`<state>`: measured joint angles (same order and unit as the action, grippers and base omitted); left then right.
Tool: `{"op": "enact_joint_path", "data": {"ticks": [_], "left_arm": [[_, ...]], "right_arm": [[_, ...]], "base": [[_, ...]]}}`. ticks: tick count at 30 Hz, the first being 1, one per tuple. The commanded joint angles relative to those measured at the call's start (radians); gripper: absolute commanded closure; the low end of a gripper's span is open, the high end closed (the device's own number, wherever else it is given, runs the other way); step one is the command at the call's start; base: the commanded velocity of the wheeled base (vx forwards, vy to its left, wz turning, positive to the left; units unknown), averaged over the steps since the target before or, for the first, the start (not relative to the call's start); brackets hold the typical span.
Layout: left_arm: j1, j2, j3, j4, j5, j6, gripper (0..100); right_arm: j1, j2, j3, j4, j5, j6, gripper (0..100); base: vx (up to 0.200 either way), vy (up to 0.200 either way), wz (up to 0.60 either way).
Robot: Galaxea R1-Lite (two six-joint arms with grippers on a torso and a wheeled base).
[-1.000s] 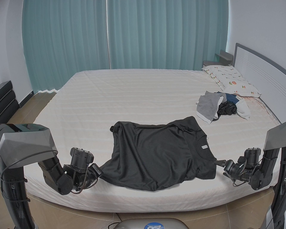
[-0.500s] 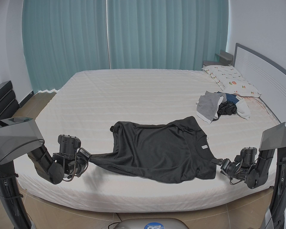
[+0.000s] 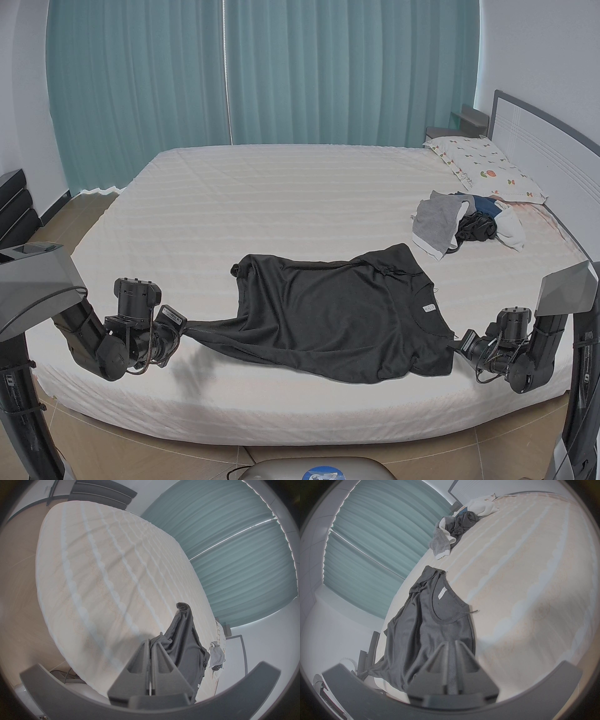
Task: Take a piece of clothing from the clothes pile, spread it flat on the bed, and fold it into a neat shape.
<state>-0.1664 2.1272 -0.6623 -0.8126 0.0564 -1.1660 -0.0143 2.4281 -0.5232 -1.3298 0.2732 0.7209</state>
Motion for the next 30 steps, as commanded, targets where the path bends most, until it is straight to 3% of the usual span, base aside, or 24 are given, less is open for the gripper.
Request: {"op": "enact_joint_path", "data": {"ticks": [1, 8, 12, 17, 18, 21, 22, 24, 30], "left_arm": [[0.004, 0.005, -0.002, -0.002, 0.0, 0.002, 100], [0.038, 0.054, -0.014, -0.076, 0.005, 0.003, 100], [0.053, 0.102, -0.028, -0.126, 0.014, 0.006, 100], [0.054, 0.1, -0.02, -0.129, 0.013, 0.005, 100], [0.056, 0.1, -0.02, -0.129, 0.013, 0.005, 100], [0.056, 0.1, -0.02, -0.129, 0.011, 0.005, 100], [0.056, 0.099, -0.017, -0.129, 0.008, 0.005, 100], [0.056, 0.097, -0.016, -0.129, 0.007, 0.005, 100], [0.056, 0.097, -0.013, -0.128, 0.007, 0.005, 100]], "right_arm": [[-0.004, 0.006, -0.028, -0.005, 0.0, 0.003, 100], [-0.01, 0.002, -0.156, 0.012, -0.054, 0.061, 100], [-0.009, 0.003, -0.224, 0.047, -0.054, 0.058, 100], [-0.001, -0.043, -0.189, 0.123, -0.035, 0.054, 100], [-0.004, -0.046, -0.176, 0.123, -0.028, 0.048, 0], [-0.012, -0.049, -0.159, 0.124, -0.017, 0.029, 0], [-0.024, -0.07, -0.104, 0.129, 0.02, -0.031, 0], [-0.03, -0.078, -0.069, 0.141, 0.054, -0.067, 0], [-0.026, -0.07, -0.038, 0.147, 0.07, -0.086, 0]], "base": [[0.0, 0.0, 0.0], [0.0, 0.0, 0.0], [0.0, 0.0, 0.0], [0.0, 0.0, 0.0], [0.0, 0.0, 0.0], [0.0, 0.0, 0.0], [0.0, 0.0, 0.0], [0.0, 0.0, 0.0], [0.0, 0.0, 0.0]]}}
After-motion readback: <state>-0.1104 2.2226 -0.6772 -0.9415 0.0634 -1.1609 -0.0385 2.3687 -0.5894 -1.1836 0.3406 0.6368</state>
